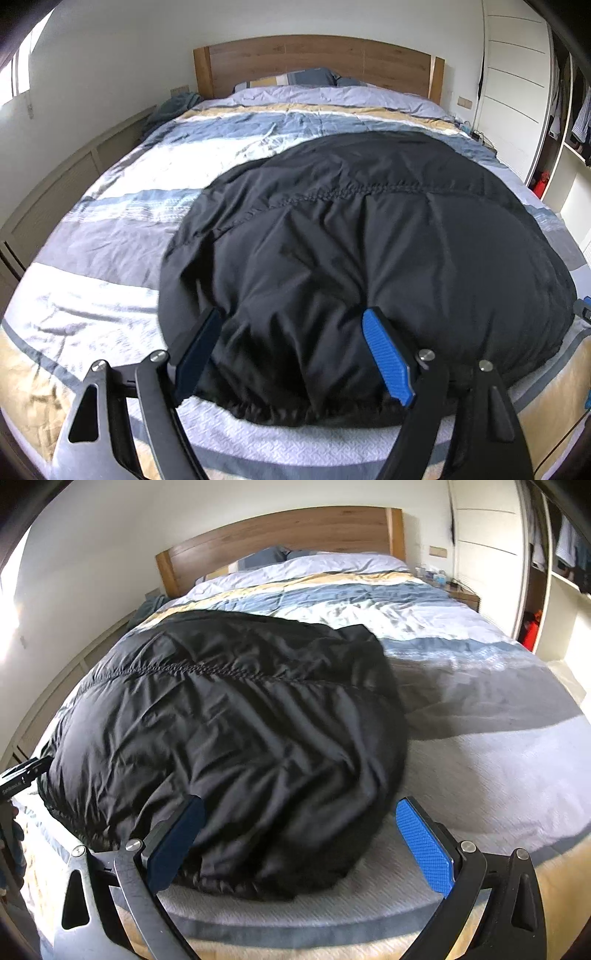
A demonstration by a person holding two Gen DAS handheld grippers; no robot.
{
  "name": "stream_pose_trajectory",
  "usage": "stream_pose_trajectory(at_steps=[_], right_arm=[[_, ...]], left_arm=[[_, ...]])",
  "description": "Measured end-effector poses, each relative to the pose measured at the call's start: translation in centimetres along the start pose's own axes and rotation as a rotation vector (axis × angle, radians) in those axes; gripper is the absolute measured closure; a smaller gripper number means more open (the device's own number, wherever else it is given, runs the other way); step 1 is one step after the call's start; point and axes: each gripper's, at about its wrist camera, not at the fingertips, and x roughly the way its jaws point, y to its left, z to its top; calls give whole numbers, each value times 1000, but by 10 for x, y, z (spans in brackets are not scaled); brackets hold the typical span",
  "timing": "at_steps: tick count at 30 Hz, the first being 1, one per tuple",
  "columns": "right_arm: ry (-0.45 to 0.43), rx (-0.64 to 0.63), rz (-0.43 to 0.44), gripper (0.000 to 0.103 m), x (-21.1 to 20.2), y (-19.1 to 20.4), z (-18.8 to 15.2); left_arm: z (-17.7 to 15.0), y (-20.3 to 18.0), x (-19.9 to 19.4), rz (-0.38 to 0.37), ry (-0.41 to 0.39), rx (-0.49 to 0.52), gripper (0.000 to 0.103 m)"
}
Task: Fold large clothes
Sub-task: 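Lift both tools off the coat bundle and back away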
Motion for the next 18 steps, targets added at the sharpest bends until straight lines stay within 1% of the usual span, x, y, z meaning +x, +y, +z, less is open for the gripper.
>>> stream_pose_trajectory(at_steps=[11,18], right_arm=[[-8,17,-40,0,-66,-18,-31],[-15,33,-44,0,-98,-23,-54]], left_arm=[[-22,7,-70,24,-43,18,25],[-41,18,-108,28,-72,14,25]])
